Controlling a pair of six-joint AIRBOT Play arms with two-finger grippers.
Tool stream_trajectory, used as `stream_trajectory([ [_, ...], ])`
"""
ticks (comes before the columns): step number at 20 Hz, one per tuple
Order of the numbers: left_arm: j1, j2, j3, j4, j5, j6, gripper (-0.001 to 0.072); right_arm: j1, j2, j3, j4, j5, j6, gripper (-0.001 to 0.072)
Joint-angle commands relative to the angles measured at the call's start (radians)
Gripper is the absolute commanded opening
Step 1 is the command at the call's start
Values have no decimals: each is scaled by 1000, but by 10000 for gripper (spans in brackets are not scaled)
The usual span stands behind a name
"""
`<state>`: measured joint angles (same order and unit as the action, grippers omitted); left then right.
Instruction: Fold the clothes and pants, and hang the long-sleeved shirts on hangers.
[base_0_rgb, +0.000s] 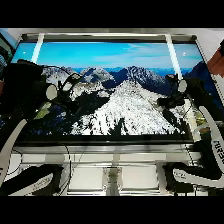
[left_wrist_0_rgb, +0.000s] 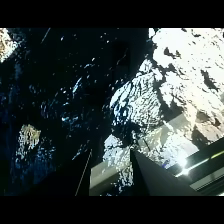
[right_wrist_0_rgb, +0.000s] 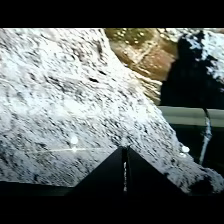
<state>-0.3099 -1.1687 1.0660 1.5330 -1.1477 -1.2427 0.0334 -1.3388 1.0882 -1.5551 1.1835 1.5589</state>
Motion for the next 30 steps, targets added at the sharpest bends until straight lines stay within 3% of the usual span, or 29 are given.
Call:
stream_trajectory([
  [1,0,0,0,0,0,0,295,1,0,1,171,-68,1,15],
  [10,0,0,0,0,0,0,296,1,0,1,582,-243,-3,15],
  [17,-1,-17,0,23,40,1,294,85,0,0,596,-186,-10,15],
  [23,1,-50,-1,342,51,20,294,222,-2,0,559,-265,-10,15],
  [24,5,-56,-2,428,74,34,243,243,-3,0,541,-283,-10,16],
  [25,19,-65,-2,525,119,32,138,265,-3,0,521,-294,-10,15],
  [26,52,-76,-2,602,187,-17,117,281,-3,0,510,-294,-10,16],
  [27,100,-90,-2,642,261,-84,127,297,-3,0,500,-284,-10,24],
  [28,166,-114,-2,656,319,-109,244,310,-3,0,499,-266,-11,50],
  [29,230,-140,-2,665,340,-115,295,325,-4,0,498,-238,-11,136],
  [30,297,-170,-2,694,339,-115,296,339,-4,0,496,-211,-11,209],
])
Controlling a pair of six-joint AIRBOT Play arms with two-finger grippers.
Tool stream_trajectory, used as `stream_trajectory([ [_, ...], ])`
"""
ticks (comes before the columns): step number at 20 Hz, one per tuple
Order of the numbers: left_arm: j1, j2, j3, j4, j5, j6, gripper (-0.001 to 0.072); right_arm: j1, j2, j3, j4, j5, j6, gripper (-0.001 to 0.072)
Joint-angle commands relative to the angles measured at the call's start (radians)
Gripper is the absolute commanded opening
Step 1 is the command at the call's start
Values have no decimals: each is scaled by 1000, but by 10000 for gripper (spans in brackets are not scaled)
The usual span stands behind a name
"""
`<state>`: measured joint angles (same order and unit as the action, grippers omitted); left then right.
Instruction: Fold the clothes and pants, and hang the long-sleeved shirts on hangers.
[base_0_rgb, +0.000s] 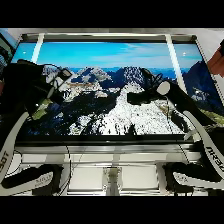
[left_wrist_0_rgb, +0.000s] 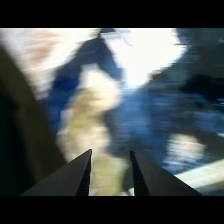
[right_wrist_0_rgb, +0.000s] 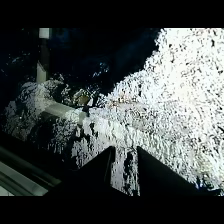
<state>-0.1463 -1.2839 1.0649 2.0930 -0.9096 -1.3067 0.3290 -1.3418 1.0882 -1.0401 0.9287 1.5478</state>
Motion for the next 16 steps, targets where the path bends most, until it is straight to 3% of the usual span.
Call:
stream_trajectory([
  [1,191,-77,0,166,91,-52,296,60,-1,0,-26,70,0,225],
  [4,340,-104,0,189,98,-67,295,105,-1,0,-45,73,1,225],
  [7,446,-113,0,177,165,-188,294,146,-1,0,-45,73,2,227],
  [8,467,-118,0,168,185,-214,294,159,-1,0,-45,75,2,266],
  [16,468,-171,0,157,168,-212,294,200,-1,0,-42,62,3,277],
])
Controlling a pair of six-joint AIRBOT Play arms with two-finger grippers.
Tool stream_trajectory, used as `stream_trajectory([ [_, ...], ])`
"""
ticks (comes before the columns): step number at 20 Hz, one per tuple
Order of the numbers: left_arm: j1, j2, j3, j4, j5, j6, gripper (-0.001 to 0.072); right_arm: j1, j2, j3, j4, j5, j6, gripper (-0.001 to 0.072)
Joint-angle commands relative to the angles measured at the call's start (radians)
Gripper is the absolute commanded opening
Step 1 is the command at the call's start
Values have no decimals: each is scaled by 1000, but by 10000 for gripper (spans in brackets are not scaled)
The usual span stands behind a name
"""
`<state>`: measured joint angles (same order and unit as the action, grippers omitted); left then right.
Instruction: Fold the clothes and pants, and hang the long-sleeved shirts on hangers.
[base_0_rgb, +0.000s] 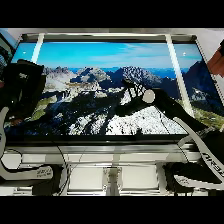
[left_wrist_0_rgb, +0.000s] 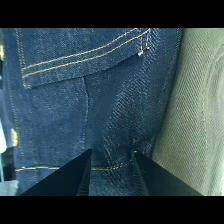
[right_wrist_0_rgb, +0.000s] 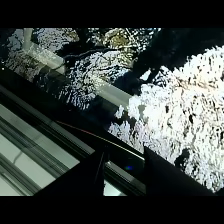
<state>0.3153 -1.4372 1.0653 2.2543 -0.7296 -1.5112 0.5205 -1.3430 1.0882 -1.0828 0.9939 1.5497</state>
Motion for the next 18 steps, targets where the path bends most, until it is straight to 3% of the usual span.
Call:
stream_trajectory([
  [1,3,-19,0,-10,-30,-8,294,8,0,0,1,-6,1,278],
  [6,-35,-17,0,-25,-68,-7,299,8,0,0,2,-57,1,277],
  [8,-61,-18,0,-37,-68,0,405,8,0,0,2,-56,1,278],
  [13,-49,-18,0,-17,-56,0,401,8,0,0,2,-51,1,277],
  [15,-24,-18,0,-13,-61,-1,373,8,0,0,2,-52,1,278],
  [17,-4,-18,0,-10,-66,-1,258,8,0,0,2,-52,1,277],
  [18,1,-18,0,-3,-67,-2,152,8,0,0,2,-52,1,277],
])
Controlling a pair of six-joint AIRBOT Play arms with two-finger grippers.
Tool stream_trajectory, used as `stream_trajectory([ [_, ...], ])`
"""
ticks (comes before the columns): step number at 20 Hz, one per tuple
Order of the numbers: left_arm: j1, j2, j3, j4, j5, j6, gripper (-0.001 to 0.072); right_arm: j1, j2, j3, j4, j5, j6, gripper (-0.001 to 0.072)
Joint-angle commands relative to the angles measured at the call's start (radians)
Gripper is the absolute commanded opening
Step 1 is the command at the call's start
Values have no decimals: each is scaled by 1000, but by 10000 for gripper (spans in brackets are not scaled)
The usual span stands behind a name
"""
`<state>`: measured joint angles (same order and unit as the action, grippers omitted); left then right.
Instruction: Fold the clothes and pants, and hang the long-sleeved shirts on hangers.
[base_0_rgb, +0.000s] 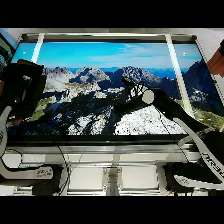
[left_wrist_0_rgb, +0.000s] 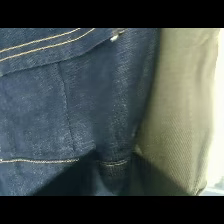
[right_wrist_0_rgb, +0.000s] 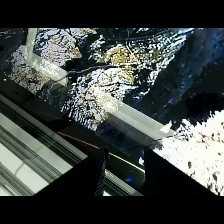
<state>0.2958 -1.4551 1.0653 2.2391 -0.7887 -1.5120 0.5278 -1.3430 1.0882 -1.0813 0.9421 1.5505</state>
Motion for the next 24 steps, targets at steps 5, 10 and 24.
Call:
stream_trajectory([
  [5,4,40,0,29,-5,0,38,1,0,1,-2,0,-29,277],
  [10,-64,223,75,-18,7,86,37,0,6,2,-6,12,-206,261],
  [24,-614,345,533,-744,-389,502,35,118,132,213,-307,84,-315,618],
])
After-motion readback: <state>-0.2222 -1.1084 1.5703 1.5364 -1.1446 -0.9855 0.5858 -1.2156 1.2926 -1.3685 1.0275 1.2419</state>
